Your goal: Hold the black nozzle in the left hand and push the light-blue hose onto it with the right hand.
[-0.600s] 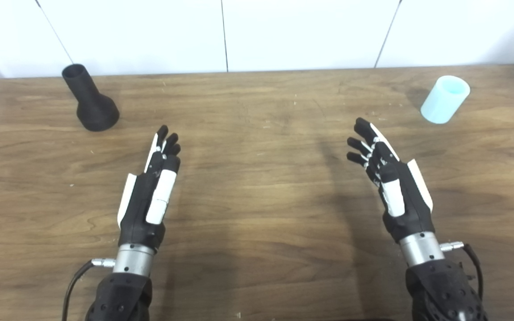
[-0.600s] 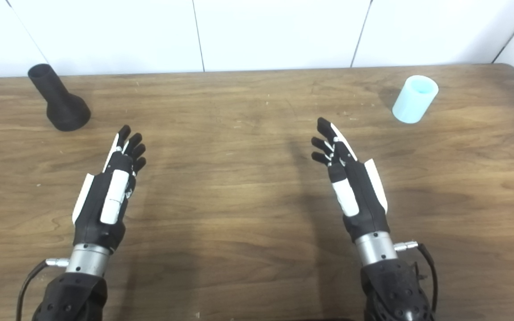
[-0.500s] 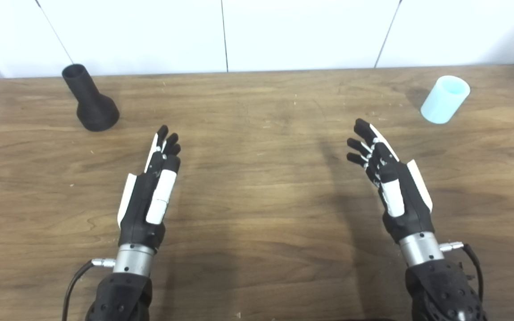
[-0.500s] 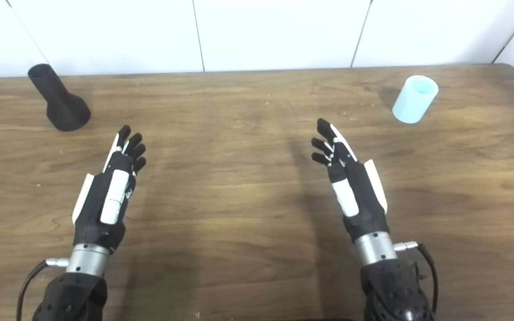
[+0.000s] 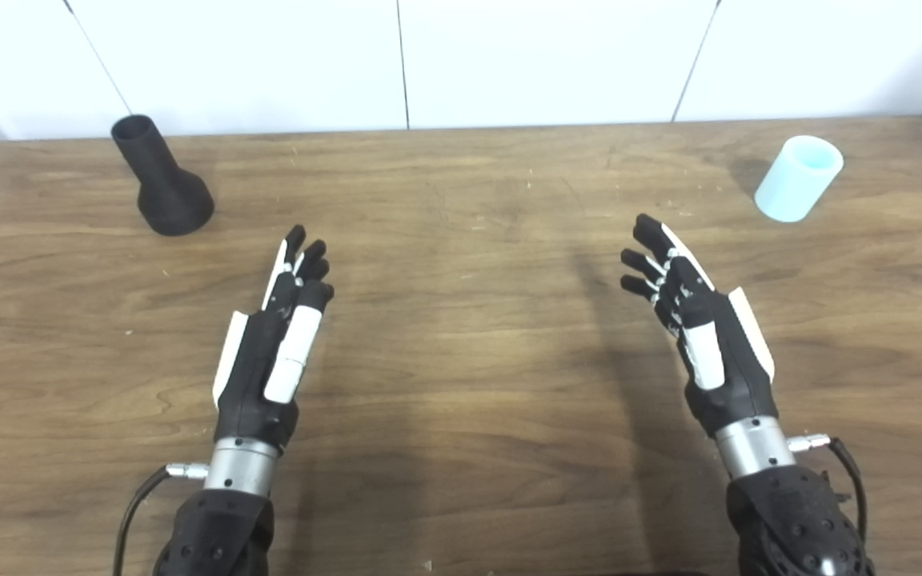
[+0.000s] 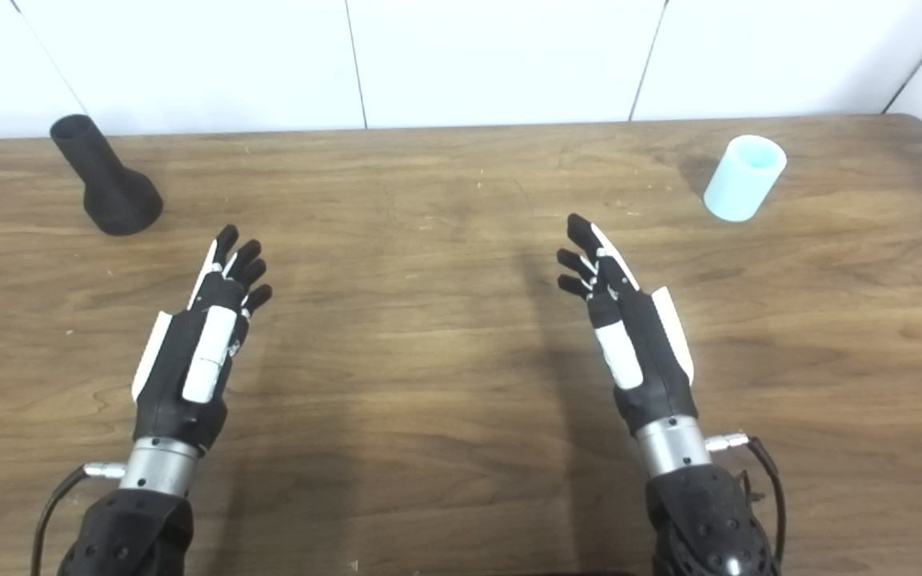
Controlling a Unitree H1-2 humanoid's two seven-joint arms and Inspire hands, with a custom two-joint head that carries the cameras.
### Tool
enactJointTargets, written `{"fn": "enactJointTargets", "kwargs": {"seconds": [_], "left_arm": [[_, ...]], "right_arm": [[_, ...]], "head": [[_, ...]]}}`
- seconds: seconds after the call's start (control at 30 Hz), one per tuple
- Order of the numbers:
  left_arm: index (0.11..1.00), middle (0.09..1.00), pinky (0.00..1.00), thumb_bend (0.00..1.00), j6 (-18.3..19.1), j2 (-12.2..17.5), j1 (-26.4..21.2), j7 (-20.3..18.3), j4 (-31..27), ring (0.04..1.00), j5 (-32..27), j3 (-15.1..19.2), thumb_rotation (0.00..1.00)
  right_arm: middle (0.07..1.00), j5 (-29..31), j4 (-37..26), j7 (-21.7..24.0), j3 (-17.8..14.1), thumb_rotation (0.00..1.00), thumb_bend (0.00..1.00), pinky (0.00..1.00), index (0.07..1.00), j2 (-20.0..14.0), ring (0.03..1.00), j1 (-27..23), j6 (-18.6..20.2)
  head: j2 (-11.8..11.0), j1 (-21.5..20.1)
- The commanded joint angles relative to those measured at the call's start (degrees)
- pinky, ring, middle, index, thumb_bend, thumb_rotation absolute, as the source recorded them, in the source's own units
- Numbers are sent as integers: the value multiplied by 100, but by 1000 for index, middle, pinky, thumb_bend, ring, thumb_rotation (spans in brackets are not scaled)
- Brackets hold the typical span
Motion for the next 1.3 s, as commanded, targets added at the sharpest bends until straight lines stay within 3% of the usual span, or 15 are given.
{"fn": "enactJointTargets", "kwargs": {"seconds": [0.0, 0.2, 0.33, 0.47, 0.5, 0.53, 0.6, 0.67, 0.8, 0.97, 1.1, 1.27], "left_arm": [[1000, 970, 929, 618, -246, -330, -51, 2, -81, 969, -11, 31, 861], [1000, 969, 923, 618, -439, -376, 37, 22, 74, 961, 56, -33, 859], [1000, 967, 934, 609, -679, -396, 159, 65, 207, 962, 122, -75, 856], [1000, 959, 935, 592, -879, -327, 163, 129, 299, 965, 66, 107, 854], [1000, 959, 930, 589, -926, -320, 162, 141, 323, 968, 58, 150, 853], [1000, 959, 928, 587, -1061, -335, 161, 200, 405, 970, 83, 224, 852], [1000, 956, 933, 568, -1322, -398, 175, 316, 570, 971, 168, 305, 844], [1000, 955, 935, 559, -1620, -502, 199, 456, 776, 971, 284, 310, 839], [1000, 952, 938, 555, -2058, -651, 197, 754, 1076, 967, 530, 241, 827], [1000, 953, 939, 548, -2241, -613, 96, 977, 1088, 967, 606, 265, 822], [1000, 959, 963, 524, -2038, -410, -138, 1115, 683, 976, 638, 595, 826], [1000, 931, 940, 580, -2392, -37, -720, 1472, 1005, 957, 977, 1382, 704]], "right_arm": [[946, 82, -151, 32, -11, 1000, 799, 842, 932, -112, 900, 132, -124], [946, 138, -22, 46, -32, 1000, 795, 839, 938, -148, 900, 223, -289], [951, 239, 155, 91, -94, 1000, 763, 848, 948, -214, 906, 368, -571], [956, 378, 428, 181, -212, 1000, 754, 849, 951, -303, 914, 532, -968], [957, 406, 486, 201, -239, 1000, 753, 848, 951, -320, 915, 559, -1052], [957, 458, 576, 230, -285, 1000, 752, 847, 951, -352, 915, 596, -1167], [958, 533, 693, 290, -364, 1000, 753, 846, 954, -385, 916, 647, -1323], [959, 599, 792, 346, -432, 1000, 759, 846, 955, -402, 917, 678, -1444], [965, 701, 909, 427, -506, 1000, 768, 860, 963, -386, 923, 687, -1553], [997, 945, 1015, 524, -577, 1000, 753, 901, 991, -353, 958, 667, -1596], [1000, 1042, 1099, 558, -580, 1000, 737, 921, 1000, -323, 974, 667, -1638], [1000, 994, 1147, 560, -509, 1000, 719, 921, 1000, -274, 974, 685, -1697]], "head": [[-36, 16], [-329, 207], [-724, 533], [-1184, 820], [-1184, 820], [-1363, 919], [-1439, 965], [-1674, 1135], [-1846, 1326], [-1940, 1473], [-1997, 1493], [-2089, 1369]]}}
